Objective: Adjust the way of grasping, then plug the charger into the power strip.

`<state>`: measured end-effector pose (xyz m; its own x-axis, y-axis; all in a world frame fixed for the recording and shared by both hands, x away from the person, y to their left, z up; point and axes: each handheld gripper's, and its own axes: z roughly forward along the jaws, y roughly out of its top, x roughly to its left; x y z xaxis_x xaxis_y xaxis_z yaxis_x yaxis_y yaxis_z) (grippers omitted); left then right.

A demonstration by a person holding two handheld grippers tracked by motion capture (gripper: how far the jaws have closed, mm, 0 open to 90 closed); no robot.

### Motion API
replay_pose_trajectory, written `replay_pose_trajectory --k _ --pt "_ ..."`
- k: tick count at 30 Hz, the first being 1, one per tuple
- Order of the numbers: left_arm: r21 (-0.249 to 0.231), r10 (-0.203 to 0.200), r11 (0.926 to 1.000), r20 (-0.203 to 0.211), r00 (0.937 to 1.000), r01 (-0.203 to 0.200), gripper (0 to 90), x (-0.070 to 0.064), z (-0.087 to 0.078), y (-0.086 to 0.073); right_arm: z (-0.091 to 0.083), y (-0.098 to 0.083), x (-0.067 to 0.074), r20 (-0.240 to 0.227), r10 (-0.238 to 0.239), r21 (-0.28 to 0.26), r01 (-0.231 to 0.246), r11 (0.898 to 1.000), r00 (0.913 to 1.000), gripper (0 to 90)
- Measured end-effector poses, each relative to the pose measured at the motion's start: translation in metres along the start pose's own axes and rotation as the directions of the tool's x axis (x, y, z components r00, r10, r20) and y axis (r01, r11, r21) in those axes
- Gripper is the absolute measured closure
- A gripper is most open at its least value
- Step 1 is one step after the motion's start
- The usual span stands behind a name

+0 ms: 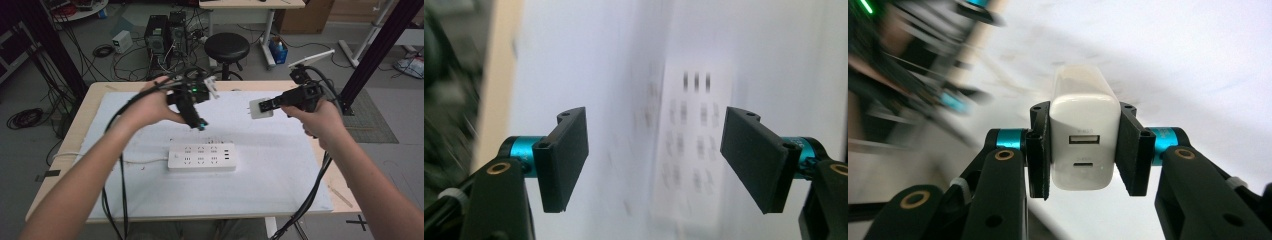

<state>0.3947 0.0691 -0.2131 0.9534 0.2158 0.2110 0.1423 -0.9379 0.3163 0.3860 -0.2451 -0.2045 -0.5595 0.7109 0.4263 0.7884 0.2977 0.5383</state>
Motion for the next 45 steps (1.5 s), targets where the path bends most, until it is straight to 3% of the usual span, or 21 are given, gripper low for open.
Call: replay_pose_trajectory --k 1,2,3,4,5,6,7,8,9,10,11,12,13,14,15,16,23,36,42,44,45 --pt "0.000 0.000 1.0000 0.000 1.0000 0.000 27.2 0.000 0.000 0.000 -0.005 0.002 0.001 0.034 -0.043 0.018 0.043 0.999 0.9985 62.3" --pt "0.034 -0.052 0.9981 0.003 0.9986 0.052 27.2 0.005 -0.002 -0.012 -0.009 0.004 0.001 0.056 -0.086 0.029 0.085 0.996 0.9947 62.3" --pt "0.100 -0.155 0.9838 0.056 0.9863 0.149 27.2 0.015 -0.007 -0.035 -0.012 0.007 0.002 0.081 -0.127 0.055 0.123 0.991 0.9886 62.3" --pt "0.100 -0.155 0.9838 0.056 0.9863 0.149 27.3 0.015 -0.007 -0.035 -0.012 0.007 0.002 0.081 -0.127 0.055 0.123 0.991 0.9886 62.3" --pt "0.138 -0.190 0.9743 0.076 0.9789 0.178 27.3 0.018 -0.008 -0.045 -0.014 0.011 0.005 0.134 -0.224 0.134 0.206 0.969 0.9654 62.3" --pt "0.201 -0.247 0.9534 0.089 0.9649 0.225 27.3 0.023 -0.011 -0.064 -0.014 0.014 0.008 0.152 -0.258 0.174 0.231 0.957 0.9543 62.3" --pt "0.201 -0.247 0.9534 0.089 0.9649 0.225 27.3 0.023 -0.011 -0.064 -0.014 0.014 0.008 0.152 -0.258 0.174 0.231 0.957 0.9543 62.3" --pt "0.232 -0.272 0.9421 0.107 0.9565 0.242 27.3 0.026 -0.011 -0.073 -0.012 0.016 0.010 0.164 -0.301 0.216 0.263 0.940 0.9394 62.3" --pt "0.262 -0.301 0.9283 0.113 0.9468 0.264 27.3 0.028 -0.011 -0.081 -0.009 0.020 0.015 0.203 -0.380 0.292 0.314 0.903 0.9025 62.3" --pt "0.285 -0.322 0.9169 0.115 0.9397 0.279 27.3 0.030 -0.011 -0.089 -0.009 0.020 0.015 0.203 -0.380 0.292 0.314 0.903 0.9025 62.3" --pt "0.305 -0.343 0.9062 0.124 0.9310 0.293 27.2 0.033 -0.011 -0.096 -0.004 0.024 0.020 0.217 -0.440 0.350 0.352 0.868 0.8715 62.3" --pt "0.319 -0.366 0.8956 0.132 0.9213 0.310 27.2 0.035 -0.011 -0.102 -0.004 0.024 0.020 0.217 -0.440 0.350 0.352 0.868 0.8715 62.3" --pt "0.336 -0.403 0.8777 0.133 0.9056 0.341 27.2 0.039 -0.012 -0.114 0.001 0.028 0.024 0.210 -0.486 0.410 0.375 0.831 0.8484 62.3" --pt "0.336 -0.403 0.8777 0.133 0.9056 0.341 27.2 0.039 -0.012 -0.114 0.001 0.028 0.024 0.210 -0.486 0.410 0.375 0.831 0.8484 62.3" --pt "0.341 -0.411 0.8732 0.133 0.9019 0.348 27.2 0.041 -0.013 -0.119 0.007 0.031 0.027 0.211 -0.530 0.455 0.397 0.797 0.8213 62.3" --pt "0.333 -0.434 0.8652 0.122 0.8927 0.375 27.2 0.044 -0.014 -0.127 0.009 0.032 0.028 0.208 -0.534 0.471 0.394 0.789 0.8196 62.3" --pt "0.314 -0.436 0.8682 0.111 0.8933 0.385 27.2 0.044 -0.018 -0.133 0.016 0.036 0.030 0.207 -0.555 0.498 0.401 0.768 0.8057 62.3" --pt "0.229 -0.380 0.9082 0.100 0.9197 0.350 21.1 0.036 -0.028 -0.122 0.027 0.038 0.032 0.207 -0.588 0.501 0.432 0.750 0.7819 62.2" --pt "0.212 -0.381 0.9106 0.098 0.9194 0.355 21.1 0.030 -0.027 -0.126 0.051 0.042 0.035 0.168 -0.633 0.513 0.481 0.711 0.7562 62.2" --pt "0.207 -0.388 0.9085 0.092 0.9172 0.363 21.1 0.028 -0.027 -0.128 0.063 0.043 0.040 0.150 -0.633 0.522 0.483 0.703 0.7593 62.2" --pt "0.202 -0.388 0.9091 0.090 0.9172 0.365 21.1 0.028 -0.027 -0.129 0.070 0.044 0.042 0.127 -0.656 0.525 0.511 0.681 0.7436 62.2"
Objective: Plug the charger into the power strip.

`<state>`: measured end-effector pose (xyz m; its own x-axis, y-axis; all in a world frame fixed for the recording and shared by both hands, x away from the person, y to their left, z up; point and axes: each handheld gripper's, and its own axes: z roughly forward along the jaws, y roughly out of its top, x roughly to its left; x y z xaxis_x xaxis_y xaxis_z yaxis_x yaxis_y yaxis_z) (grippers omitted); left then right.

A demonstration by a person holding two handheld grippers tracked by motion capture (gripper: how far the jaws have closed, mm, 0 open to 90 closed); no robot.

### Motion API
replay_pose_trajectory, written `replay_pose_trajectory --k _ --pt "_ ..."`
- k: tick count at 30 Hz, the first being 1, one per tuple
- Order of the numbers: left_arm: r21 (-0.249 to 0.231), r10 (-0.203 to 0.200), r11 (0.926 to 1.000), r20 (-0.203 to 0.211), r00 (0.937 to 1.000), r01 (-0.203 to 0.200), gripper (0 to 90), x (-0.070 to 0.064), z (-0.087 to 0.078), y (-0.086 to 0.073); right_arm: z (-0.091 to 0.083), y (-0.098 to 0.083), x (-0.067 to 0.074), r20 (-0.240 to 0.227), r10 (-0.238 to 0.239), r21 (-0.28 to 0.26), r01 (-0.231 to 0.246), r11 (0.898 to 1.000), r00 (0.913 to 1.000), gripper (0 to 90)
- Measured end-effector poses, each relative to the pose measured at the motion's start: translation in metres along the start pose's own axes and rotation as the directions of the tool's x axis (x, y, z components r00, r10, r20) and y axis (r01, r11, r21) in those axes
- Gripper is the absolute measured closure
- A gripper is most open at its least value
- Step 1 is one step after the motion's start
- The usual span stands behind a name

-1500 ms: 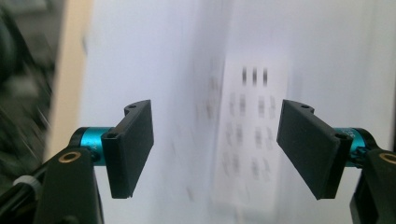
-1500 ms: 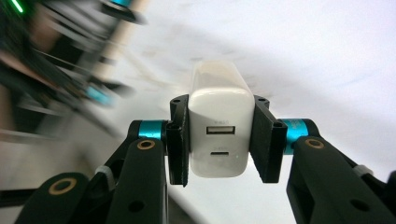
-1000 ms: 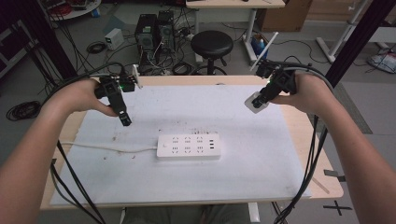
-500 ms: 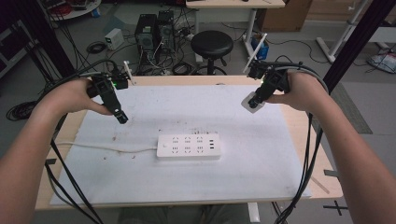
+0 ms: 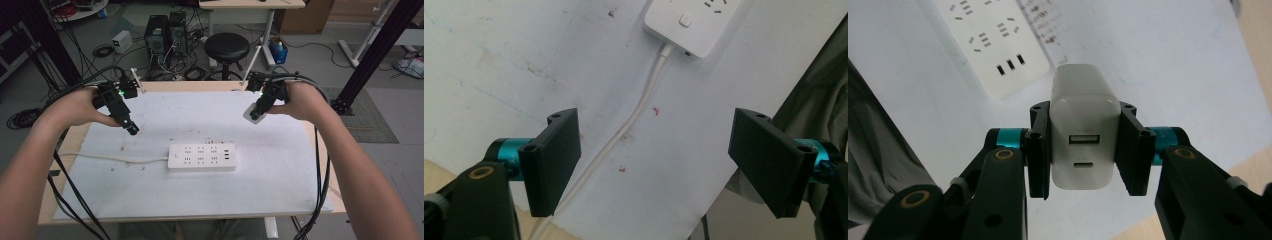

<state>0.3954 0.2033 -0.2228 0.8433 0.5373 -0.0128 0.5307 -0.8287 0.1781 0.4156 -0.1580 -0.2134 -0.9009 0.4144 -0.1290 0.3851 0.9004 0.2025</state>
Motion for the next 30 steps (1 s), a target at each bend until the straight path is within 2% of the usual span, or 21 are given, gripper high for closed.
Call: replay_pose_trajectory --k 1,3,4,7,8,10,13,15,17,22,23,24,25,26,30 --pt "-0.001 -0.002 1.0000 0.000 1.0000 0.002 21.0 -0.001 0.000 -0.001 0.005 0.005 0.003 -0.004 -0.008 0.005 0.008 1.000 1.0000 62.2" --pt "-0.007 -0.003 1.0000 0.001 1.0000 0.003 21.0 -0.002 0.001 -0.003 0.016 0.016 0.007 -0.020 -0.065 0.011 0.065 0.998 0.9977 62.2" --pt "-0.002 0.000 1.0000 0.001 1.0000 0.000 21.0 -0.002 0.001 -0.004 0.022 0.021 0.011 -0.024 -0.072 0.017 0.072 0.997 0.9972 62.2" --pt "-0.003 -0.002 1.0000 0.002 1.0000 0.002 21.0 -0.003 0.003 -0.008 0.043 0.036 0.020 -0.042 -0.134 0.035 0.136 0.990 0.9901 62.2" --pt "-0.008 -0.011 0.9999 0.005 0.9999 0.011 21.1 -0.004 0.005 -0.009 0.050 0.040 0.024 -0.051 -0.144 0.048 0.146 0.988 0.9883 62.2" --pt "0.007 0.009 0.9999 0.009 0.9999 -0.009 21.1 -0.005 0.007 -0.011 0.064 0.048 0.031 -0.061 -0.159 0.067 0.163 0.984 0.9854 62.2" --pt "0.009 0.011 0.9999 0.013 0.9999 -0.011 21.0 -0.007 0.012 -0.012 0.082 0.058 0.040 -0.067 -0.219 0.095 0.225 0.970 0.9733 62.2" --pt "0.010 0.012 0.9999 0.016 0.9998 -0.012 21.1 -0.007 0.014 -0.012 0.093 0.063 0.045 -0.074 -0.243 0.111 0.251 0.962 0.9670 62.2" --pt "0.012 0.017 0.9998 0.023 0.9996 -0.017 21.1 -0.008 0.016 -0.012 0.102 0.068 0.050 -0.082 -0.259 0.121 0.268 0.956 0.9624 62.3" --pt "0.008 0.020 0.9998 0.032 0.9993 -0.020 21.1 -0.009 0.020 -0.014 0.123 0.077 0.058 -0.098 -0.317 0.157 0.330 0.931 0.9432 62.3" --pt "0.006 0.018 0.9998 0.033 0.9993 -0.018 21.0 -0.009 0.021 -0.015 0.125 0.078 0.059 -0.102 -0.315 0.164 0.328 0.930 0.9436 62.3" --pt "0.002 0.017 0.9999 0.035 0.9993 -0.017 21.0 -0.009 0.021 -0.016 0.129 0.079 0.059 -0.102 -0.334 0.162 0.347 0.924 0.9370 62.3" --pt "0.004 0.017 0.9998 0.034 0.9993 -0.017 21.1 -0.008 0.022 -0.016 0.130 0.080 0.060 -0.102 -0.325 0.174 0.339 0.925 0.9401 62.3" --pt "0.004 0.014 0.9999 0.037 0.9992 -0.014 21.0 -0.008 0.023 -0.017 0.132 0.081 0.060 -0.106 -0.338 0.176 0.352 0.919 0.9353 62.3" --pt "0.007 0.013 0.9999 0.040 0.9991 -0.013 21.1 -0.006 0.025 -0.019 0.134 0.084 0.062 -0.116 -0.340 0.172 0.356 0.919 0.9332 62.3"
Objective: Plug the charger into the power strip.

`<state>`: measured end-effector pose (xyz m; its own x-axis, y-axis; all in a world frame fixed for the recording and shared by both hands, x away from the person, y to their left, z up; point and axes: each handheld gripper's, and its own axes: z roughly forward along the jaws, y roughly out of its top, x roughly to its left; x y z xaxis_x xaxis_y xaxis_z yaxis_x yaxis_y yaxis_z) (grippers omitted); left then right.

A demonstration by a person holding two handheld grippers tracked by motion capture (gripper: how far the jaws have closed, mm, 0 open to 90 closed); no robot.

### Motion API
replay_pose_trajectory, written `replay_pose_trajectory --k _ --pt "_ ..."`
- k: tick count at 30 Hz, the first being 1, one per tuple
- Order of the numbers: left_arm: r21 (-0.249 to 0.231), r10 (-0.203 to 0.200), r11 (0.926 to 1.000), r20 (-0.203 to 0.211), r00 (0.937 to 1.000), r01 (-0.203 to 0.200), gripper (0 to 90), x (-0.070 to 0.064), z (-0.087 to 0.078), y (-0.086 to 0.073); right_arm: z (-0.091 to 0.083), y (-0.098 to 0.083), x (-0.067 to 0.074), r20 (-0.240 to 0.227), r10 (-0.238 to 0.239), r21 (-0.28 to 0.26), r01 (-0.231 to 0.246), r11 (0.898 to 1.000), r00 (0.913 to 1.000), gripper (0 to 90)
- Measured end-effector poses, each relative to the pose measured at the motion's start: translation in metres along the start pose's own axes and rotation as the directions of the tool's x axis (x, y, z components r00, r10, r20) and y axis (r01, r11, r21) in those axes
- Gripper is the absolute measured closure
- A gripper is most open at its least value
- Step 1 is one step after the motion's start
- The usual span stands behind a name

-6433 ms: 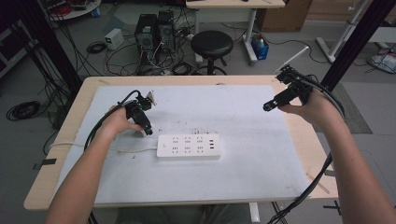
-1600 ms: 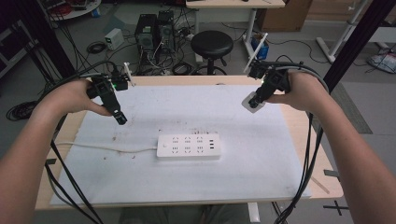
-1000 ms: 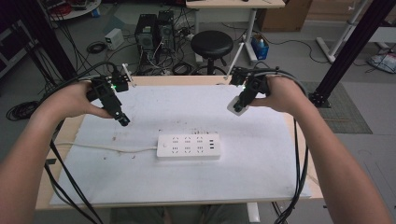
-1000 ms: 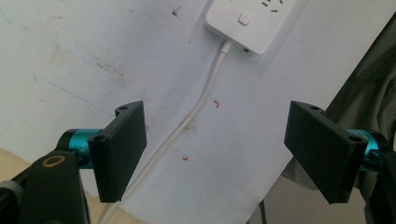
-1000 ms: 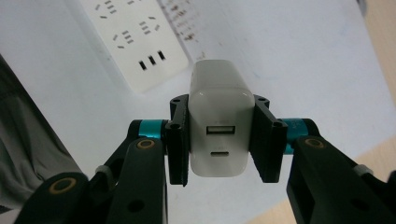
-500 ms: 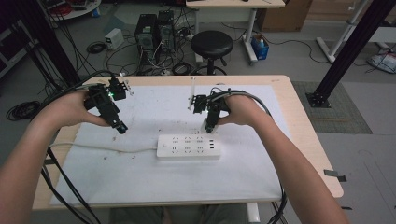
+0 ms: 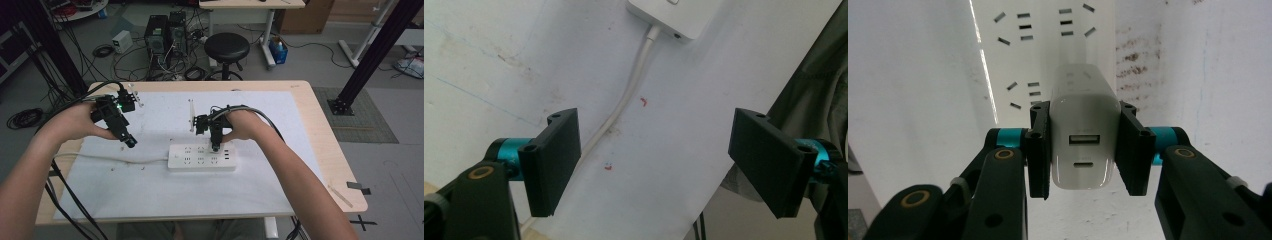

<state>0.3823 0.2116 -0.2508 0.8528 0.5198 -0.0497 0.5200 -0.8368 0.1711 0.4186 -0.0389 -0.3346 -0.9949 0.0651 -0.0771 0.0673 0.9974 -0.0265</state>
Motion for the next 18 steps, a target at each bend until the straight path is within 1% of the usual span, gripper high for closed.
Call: replay_pose_trajectory --k 1,2,3,4,6,7,9,11,12,13,16,17,18 --pt "0.000 0.000 1.0000 0.000 1.0000 0.000 21.1 0.000 0.000 0.000 0.001 0.001 0.000 -0.002 -0.005 0.016 0.005 1.000 1.0000 62.3" --pt "0.003 -0.003 1.0000 0.008 1.0000 0.003 21.1 0.001 0.003 -0.001 0.004 0.005 0.001 0.004 -0.034 0.029 0.034 0.999 0.9994 62.3" --pt "0.004 -0.001 1.0000 0.010 1.0000 0.001 21.1 0.001 0.004 -0.001 0.004 0.006 0.000 0.004 -0.042 0.036 0.041 0.998 0.9991 62.4" --pt "0.006 -0.003 1.0000 0.011 0.9999 0.003 21.1 0.001 0.005 -0.001 0.004 0.007 0.001 0.008 -0.046 0.035 0.046 0.998 0.9989 62.4" --pt "0.010 0.000 1.0000 0.013 0.9999 0.000 21.0 0.001 0.007 -0.001 0.005 0.009 0.002 0.013 -0.070 0.044 0.070 0.997 0.9974 62.6" --pt "0.010 0.002 0.9999 0.016 0.9999 -0.002 21.1 0.001 0.008 0.000 0.005 0.010 0.002 0.013 -0.079 0.050 0.078 0.996 0.9968 62.7" --pt "0.010 0.006 0.9999 0.018 0.9998 -0.006 21.1 0.001 0.008 0.001 0.005 0.012 0.003 0.010 -0.076 0.055 0.075 0.996 0.9971 62.8" --pt "0.010 0.012 0.9999 0.019 0.9997 -0.012 21.0 0.000 0.009 0.001 0.010 0.013 0.004 0.014 -0.093 0.070 0.092 0.993 0.9955 62.9" --pt "0.008 0.012 0.9999 0.021 0.9997 -0.012 21.0 0.000 0.009 0.001 0.013 0.014 0.006 0.020 -0.101 0.069 0.099 0.993 0.9947 62.9" --pt "0.005 0.013 0.9999 0.025 0.9996 -0.013 21.1 0.000 0.010 0.001 0.013 0.013 0.004 0.016 -0.107 0.067 0.105 0.992 0.9942 63.0" --pt "0.008 0.009 0.9999 0.031 0.9995 -0.009 21.0 0.000 0.011 0.001 0.014 0.006 0.001 0.000 -0.087 0.015 0.087 0.996 0.9962 63.1" --pt "0.010 0.009 0.9999 0.036 0.9993 -0.010 21.1 0.000 0.012 0.001 0.014 0.005 0.001 0.001 -0.088 0.009 0.088 0.996 0.9961 63.1" --pt "0.013 0.011 0.9998 0.034 0.9993 -0.012 21.1 0.001 0.013 0.001 0.014 0.005 0.001 0.003 -0.104 0.013 0.104 0.995 0.9946 63.2"
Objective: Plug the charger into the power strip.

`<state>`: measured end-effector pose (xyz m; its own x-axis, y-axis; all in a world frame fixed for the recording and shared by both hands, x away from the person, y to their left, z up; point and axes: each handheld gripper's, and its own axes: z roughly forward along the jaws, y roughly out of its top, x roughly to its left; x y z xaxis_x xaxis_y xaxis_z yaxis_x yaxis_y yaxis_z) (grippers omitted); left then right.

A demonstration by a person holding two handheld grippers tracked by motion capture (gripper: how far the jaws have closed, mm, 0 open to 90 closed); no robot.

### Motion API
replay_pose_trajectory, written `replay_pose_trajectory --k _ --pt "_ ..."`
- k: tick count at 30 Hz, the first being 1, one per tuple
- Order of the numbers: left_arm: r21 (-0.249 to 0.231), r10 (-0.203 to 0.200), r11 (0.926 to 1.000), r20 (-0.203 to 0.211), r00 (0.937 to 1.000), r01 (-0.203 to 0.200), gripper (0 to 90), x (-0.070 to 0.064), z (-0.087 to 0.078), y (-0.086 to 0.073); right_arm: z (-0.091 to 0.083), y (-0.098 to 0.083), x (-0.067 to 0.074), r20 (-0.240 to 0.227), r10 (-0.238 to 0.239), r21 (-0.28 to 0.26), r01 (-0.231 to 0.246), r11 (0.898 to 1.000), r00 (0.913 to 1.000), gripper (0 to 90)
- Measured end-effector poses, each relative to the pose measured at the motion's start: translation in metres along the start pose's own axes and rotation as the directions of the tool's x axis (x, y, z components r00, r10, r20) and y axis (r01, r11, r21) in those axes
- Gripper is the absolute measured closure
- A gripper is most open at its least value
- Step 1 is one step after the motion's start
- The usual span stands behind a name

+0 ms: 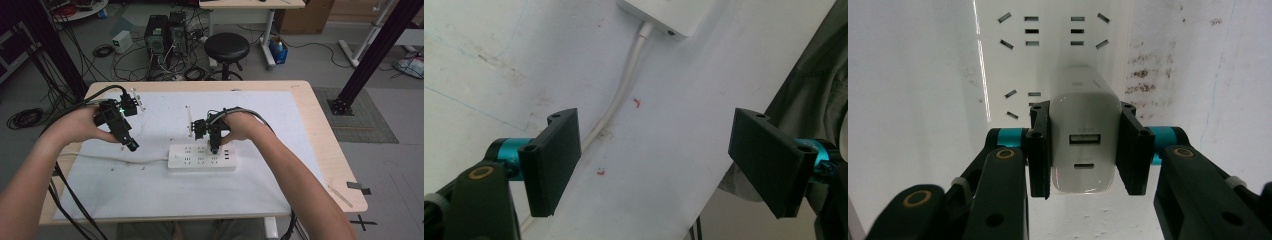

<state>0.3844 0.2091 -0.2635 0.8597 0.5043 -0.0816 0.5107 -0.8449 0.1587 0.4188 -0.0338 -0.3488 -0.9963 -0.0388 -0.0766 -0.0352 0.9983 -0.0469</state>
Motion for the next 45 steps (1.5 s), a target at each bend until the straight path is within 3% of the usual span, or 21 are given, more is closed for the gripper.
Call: replay_pose_trajectory --k 11,17,24,28,29,30,32,34,35,37,38,39,40,41,42,44,45 --pt "-0.007 0.014 0.9999 0.007 0.9999 -0.014 21.1 0.001 0.005 0.008 0.003 0.002 0.005 0.032 -0.023 0.005 0.023 1.000 0.9992 63.2" --pt "-0.006 0.022 0.9998 0.018 0.9996 -0.022 21.1 0.001 0.009 0.013 0.006 -0.001 0.001 0.017 -0.010 -0.027 0.010 1.000 0.9998 63.1" --pt "-0.006 0.028 0.9996 0.021 0.9994 -0.028 21.1 0.004 0.010 0.013 0.010 0.001 0.003 0.019 0.015 -0.016 -0.014 1.000 0.9997 62.9" --pt "-0.008 0.025 0.9997 0.021 0.9995 -0.025 21.0 0.005 0.011 0.012 0.011 0.001 0.002 0.017 0.004 -0.022 -0.003 1.000 0.9998 62.6" --pt "-0.012 0.024 0.9997 0.021 0.9995 -0.024 21.0 0.006 0.011 0.011 0.011 -0.003 -0.003 -0.018 0.016 -0.058 -0.017 0.998 0.9997 61.6" --pt "-0.019 0.017 0.9997 0.020 0.9997 -0.017 21.0 0.007 0.011 0.011 0.011 -0.003 -0.003 -0.018 0.016 -0.058 -0.017 0.998 0.9997 61.6" --pt "-0.019 0.019 0.9996 0.016 0.9997 -0.019 21.1 0.008 0.011 0.010 0.009 -0.014 -0.006 -0.044 0.032 -0.138 -0.038 0.990 0.9985 45.0" --pt "-0.017 0.021 0.9996 0.008 0.9997 -0.021 21.1 0.009 0.011 0.009 -0.002 -0.029 -0.011 -0.042 0.116 -0.236 -0.123 0.964 0.9924 33.5" --pt "-0.019 0.019 0.9996 0.001 0.9998 -0.019 21.1 0.009 0.010 0.009 -0.018 -0.049 -0.014 -0.074 0.195 -0.314 -0.208 0.926 0.9780 29.4" --pt "-0.032 0.014 0.9994 -0.010 0.9998 -0.015 21.1 0.010 0.008 0.008 -0.033 -0.072 -0.015 -0.051 0.269 -0.351 -0.269 0.897 0.9618 21.6" --pt "-0.037 0.014 0.9992 -0.009 0.9999 -0.015 21.1 0.011 0.007 0.008 -0.033 -0.072 -0.015 -0.051 0.269 -0.351 -0.269 0.897 0.9618 21.6" --pt "-0.041 0.007 0.9991 -0.018 0.9998 -0.008 21.0 0.011 0.006 0.007 -0.045 -0.097 -0.014 -0.045 0.372 -0.332 -0.365 0.870 0.9271 21.6" --pt "-0.041 0.009 0.9991 -0.029 0.9995 -0.010 21.0 0.011 0.005 0.007 -0.050 -0.110 -0.013 -0.030 0.425 -0.334 -0.410 0.849 0.9045 21.6" --pt "-0.043 0.004 0.9991 -0.039 0.9992 -0.005 21.0 0.011 0.005 0.007 -0.050 -0.110 -0.013 -0.030 0.425 -0.334 -0.410 0.849 0.9045 21.6" --pt "-0.043 0.002 0.9991 -0.049 0.9988 -0.004 18.6 0.010 0.005 0.008 -0.059 -0.136 -0.012 -0.023 0.542 -0.327 -0.519 0.790 0.8402 19.9" --pt "-0.043 -0.005 0.9991 -0.071 0.9974 0.002 18.3 0.010 0.005 0.009 -0.063 -0.162 -0.010 -0.022 0.656 -0.322 -0.626 0.710 0.7549 19.9" --pt "-0.036 -0.003 0.9994 -0.080 0.9968 0.000 18.3 0.010 0.005 0.010 -0.063 -0.162 -0.010 -0.022 0.656 -0.322 -0.626 0.710 0.7549 19.9"
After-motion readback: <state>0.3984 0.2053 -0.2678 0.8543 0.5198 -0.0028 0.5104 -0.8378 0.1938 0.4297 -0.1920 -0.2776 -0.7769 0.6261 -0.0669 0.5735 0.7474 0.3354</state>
